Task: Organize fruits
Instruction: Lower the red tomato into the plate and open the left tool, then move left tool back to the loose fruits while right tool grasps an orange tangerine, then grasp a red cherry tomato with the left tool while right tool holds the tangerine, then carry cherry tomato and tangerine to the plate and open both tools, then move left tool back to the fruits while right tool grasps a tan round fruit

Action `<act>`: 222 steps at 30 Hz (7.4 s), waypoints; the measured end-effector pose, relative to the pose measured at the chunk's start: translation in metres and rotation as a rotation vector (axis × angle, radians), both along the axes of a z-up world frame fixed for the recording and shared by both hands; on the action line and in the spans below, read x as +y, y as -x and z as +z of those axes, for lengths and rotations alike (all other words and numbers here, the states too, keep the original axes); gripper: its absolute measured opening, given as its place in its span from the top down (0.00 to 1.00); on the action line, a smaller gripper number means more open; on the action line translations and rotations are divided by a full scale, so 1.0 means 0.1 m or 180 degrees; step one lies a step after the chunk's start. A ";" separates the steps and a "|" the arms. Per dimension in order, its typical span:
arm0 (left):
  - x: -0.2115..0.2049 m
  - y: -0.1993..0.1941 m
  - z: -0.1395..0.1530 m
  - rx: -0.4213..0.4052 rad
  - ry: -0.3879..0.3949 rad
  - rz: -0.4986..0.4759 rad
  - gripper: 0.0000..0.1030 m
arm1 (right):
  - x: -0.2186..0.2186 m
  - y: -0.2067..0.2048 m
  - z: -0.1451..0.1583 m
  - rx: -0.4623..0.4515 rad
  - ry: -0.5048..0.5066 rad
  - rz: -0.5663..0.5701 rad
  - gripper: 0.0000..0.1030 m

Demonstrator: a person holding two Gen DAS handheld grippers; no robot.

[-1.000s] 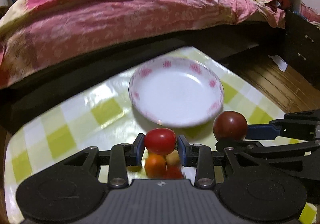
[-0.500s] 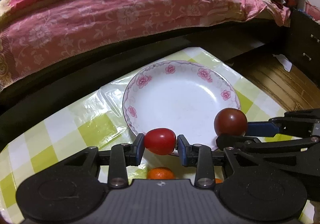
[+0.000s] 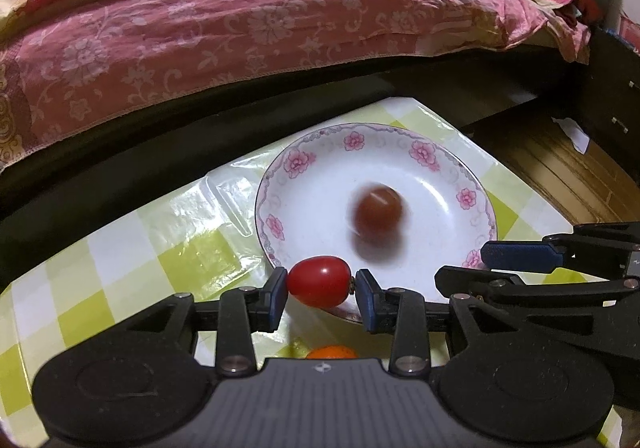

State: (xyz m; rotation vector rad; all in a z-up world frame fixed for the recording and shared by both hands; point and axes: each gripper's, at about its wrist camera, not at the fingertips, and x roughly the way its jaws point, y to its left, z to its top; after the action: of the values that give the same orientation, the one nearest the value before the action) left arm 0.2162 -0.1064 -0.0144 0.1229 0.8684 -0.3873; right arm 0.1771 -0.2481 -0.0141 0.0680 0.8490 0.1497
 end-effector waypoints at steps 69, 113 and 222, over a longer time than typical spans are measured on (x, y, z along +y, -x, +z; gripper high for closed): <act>0.37 0.86 -0.06 0.0177 -0.0389 -0.0779 0.41 | 0.32 0.37 -0.30 0.0415 0.0203 0.0632 0.57; 0.21 1.01 -0.27 0.0297 -0.0343 -0.0972 0.63 | 0.16 0.62 -0.22 0.0543 0.0237 0.0779 0.75; -0.07 0.10 0.00 -0.0146 -0.0236 -0.0444 0.58 | -0.04 -0.08 -0.03 0.0095 0.0005 0.0190 0.67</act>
State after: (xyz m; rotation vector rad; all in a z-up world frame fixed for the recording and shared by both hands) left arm 0.2066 -0.1131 -0.0147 0.2610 0.8317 -0.4809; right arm 0.1850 -0.2522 -0.0167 0.0436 0.8812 0.2047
